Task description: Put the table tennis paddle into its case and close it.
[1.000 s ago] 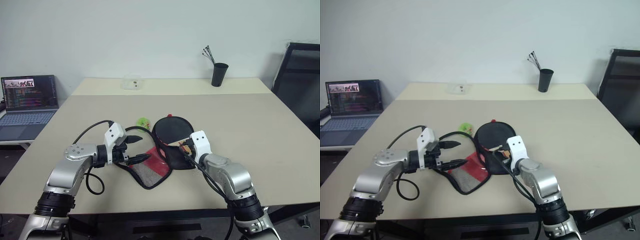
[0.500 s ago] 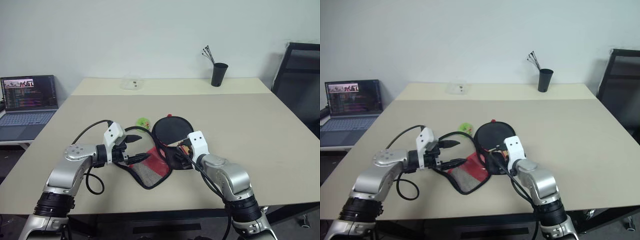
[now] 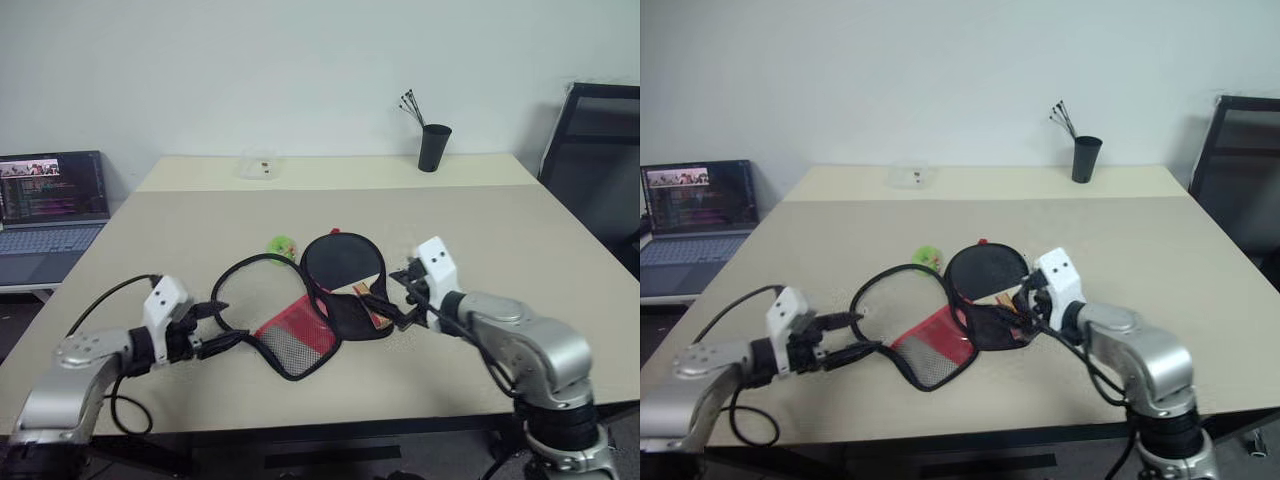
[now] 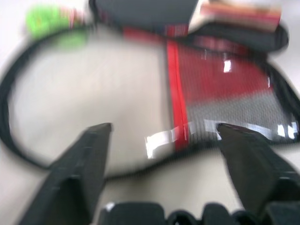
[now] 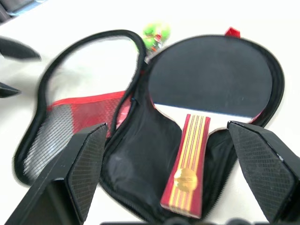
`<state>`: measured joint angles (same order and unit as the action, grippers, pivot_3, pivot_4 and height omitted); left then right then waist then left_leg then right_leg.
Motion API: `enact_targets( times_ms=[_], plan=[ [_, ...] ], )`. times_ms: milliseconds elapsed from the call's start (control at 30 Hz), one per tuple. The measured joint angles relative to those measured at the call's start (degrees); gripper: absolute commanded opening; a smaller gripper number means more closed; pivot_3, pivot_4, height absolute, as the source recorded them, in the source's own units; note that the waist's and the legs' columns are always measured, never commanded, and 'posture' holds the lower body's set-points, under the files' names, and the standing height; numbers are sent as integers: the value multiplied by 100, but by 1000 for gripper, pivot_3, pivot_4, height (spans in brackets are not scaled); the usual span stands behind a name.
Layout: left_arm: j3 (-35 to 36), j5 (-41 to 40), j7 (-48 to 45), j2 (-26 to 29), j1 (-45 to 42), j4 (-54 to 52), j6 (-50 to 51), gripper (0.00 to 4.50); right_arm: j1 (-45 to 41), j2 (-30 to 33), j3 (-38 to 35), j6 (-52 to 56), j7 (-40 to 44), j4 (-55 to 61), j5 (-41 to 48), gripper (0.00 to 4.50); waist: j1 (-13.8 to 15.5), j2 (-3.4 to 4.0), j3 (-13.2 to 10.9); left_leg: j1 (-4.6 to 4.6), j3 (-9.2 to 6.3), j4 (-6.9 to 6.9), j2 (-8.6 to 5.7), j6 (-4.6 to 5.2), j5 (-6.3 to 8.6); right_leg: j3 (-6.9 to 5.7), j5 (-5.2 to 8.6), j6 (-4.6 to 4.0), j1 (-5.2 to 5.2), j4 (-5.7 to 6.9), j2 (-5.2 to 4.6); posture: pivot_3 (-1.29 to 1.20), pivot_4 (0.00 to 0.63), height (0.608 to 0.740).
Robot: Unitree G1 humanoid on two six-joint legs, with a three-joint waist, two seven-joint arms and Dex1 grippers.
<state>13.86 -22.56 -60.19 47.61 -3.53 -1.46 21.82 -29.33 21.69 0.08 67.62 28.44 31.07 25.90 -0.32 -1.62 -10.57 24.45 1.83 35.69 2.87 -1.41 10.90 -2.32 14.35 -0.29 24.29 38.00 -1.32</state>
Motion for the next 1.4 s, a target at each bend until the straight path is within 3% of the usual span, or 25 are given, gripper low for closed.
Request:
enact_targets(
  times_ms=[233, 267, 767, 967, 1133, 1233, 1400],
  plan=[
    [-24, 197, -36, 87, 277, 243, -375, 118, 114, 558, -94, -613, 746, 5, 417, 4500, 21, 0, 0, -1, -1, 2, 5, -1, 1, -5, 9, -18, -1, 0, 0, 0, 150, 740],
    [-68, 249, -15, 56, 211, 308, -407, 49, 115, 577, -93, -649, 789, 3, 463, 4500, 23, 0, 0, 0, 0, 1, 4, -1, 1, -5, 8, -16, -1, 0, 0, 0, 150, 740],
    [-790, 778, 355, -956, -1174, 1740, -1106, 49, 184, 691, 31, -863, 763, -142, 469, 4500, 64, 0, 1, 0, 10, 15, -8, -1, 1, -13, -1, -1, -14, 6, 7, 0, 150, 740],
    [-1163, 784, 471, -1525, -1890, 1517, -1015, 49, 249, 741, 29, -879, 751, -111, 520, 4500, 114, -7, 0, 20, 7, 30, -13, -1, 1, -18, -8, 10, -12, 0, 12, 0, 150, 740],
    [-1277, 547, 483, -1827, -2959, 592, -715, 49, 356, 1091, -278, -856, 869, -95, 801, 4500, 140, -9, -1, 25, 8, 36, -25, 2, 3, -15, -10, 15, -14, -4, 15, 0, 150, 740],
    [-1591, 595, 580, -2350, -3516, 870, -744, 49, 421, 1615, -761, -826, 1025, -293, 943, 4500, 155, -9, 0, 25, 8, 43, -40, 3, 3, -17, -13, 20, -17, -4, 18, 0, 150, 740],
    [-1994, 942, 577, -2710, -3802, 1847, -1175, 49, 535, 2039, -1139, -838, 1073, -662, 947, 4500, 68, -9, -1, 18, 12, 39, -34, 4, 4, -8, -13, 19, -13, -1, 39, 0, 150, 740]
  ],
)
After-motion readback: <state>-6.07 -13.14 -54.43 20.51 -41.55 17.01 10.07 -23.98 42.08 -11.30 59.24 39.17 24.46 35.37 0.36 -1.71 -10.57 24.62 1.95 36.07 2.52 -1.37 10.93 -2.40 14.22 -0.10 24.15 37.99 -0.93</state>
